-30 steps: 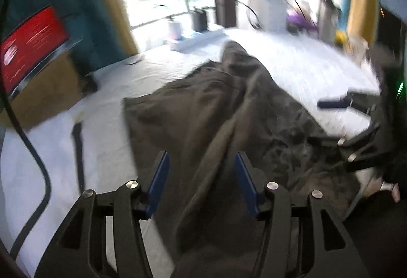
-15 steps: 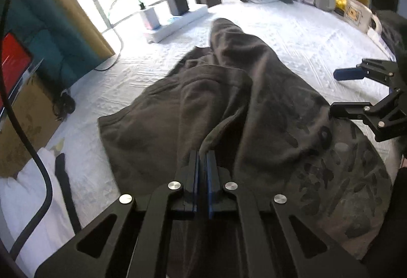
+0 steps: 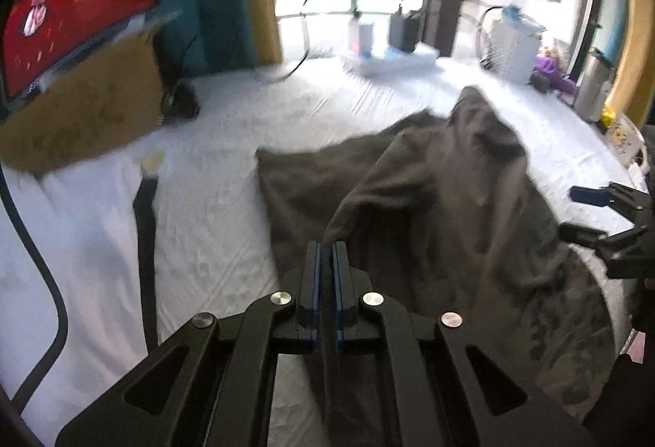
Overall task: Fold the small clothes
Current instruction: 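Grasp the opposite side edge of the shirt with the left tool, then fold the held shirt side over the shirt body with the left tool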
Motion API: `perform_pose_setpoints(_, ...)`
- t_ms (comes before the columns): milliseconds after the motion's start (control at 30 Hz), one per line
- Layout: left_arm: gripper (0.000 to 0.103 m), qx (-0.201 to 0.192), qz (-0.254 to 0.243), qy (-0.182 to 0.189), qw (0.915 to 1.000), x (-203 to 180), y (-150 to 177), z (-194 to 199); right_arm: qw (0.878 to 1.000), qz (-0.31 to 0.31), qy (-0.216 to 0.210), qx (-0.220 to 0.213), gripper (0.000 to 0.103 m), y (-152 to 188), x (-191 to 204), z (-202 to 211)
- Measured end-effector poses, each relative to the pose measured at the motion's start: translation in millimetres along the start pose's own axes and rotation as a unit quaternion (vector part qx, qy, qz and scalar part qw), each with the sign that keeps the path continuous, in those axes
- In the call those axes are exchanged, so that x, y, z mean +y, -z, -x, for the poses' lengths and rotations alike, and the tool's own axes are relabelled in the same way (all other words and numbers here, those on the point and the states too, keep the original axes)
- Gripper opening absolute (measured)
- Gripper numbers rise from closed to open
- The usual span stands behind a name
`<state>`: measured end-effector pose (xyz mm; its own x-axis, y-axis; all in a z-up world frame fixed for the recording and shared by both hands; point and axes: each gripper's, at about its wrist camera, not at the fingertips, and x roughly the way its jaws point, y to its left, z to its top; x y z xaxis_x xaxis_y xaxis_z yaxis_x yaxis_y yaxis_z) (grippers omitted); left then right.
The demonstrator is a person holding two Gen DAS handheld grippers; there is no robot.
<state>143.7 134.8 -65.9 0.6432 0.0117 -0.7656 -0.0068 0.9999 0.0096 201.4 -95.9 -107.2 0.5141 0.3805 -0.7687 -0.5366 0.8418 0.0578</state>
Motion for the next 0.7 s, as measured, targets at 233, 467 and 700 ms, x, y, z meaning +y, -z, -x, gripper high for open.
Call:
perform_pose_setpoints(233,0.047,-0.001,-0.09,0.015,0.9958,-32.5,-22.0,-19.0,1.0,0.016,0.002,0.001,0.082,-8.3,11.9,-0.6)
perform_pose_setpoints(467,0.046,0.037,-0.116,-0.004,0.9926,-18.2,-29.6,-54.4,1.0,0.012,0.012,-0.001,0.082,-9.4,7.9,-0.3)
perform_pose_setpoints(700,0.04,0.04,-0.034,-0.058,0.9969,32.7,-36.7,-67.6,1.0,-0.003,0.02,0.011,0.082,-10.8,0.3,-8.7)
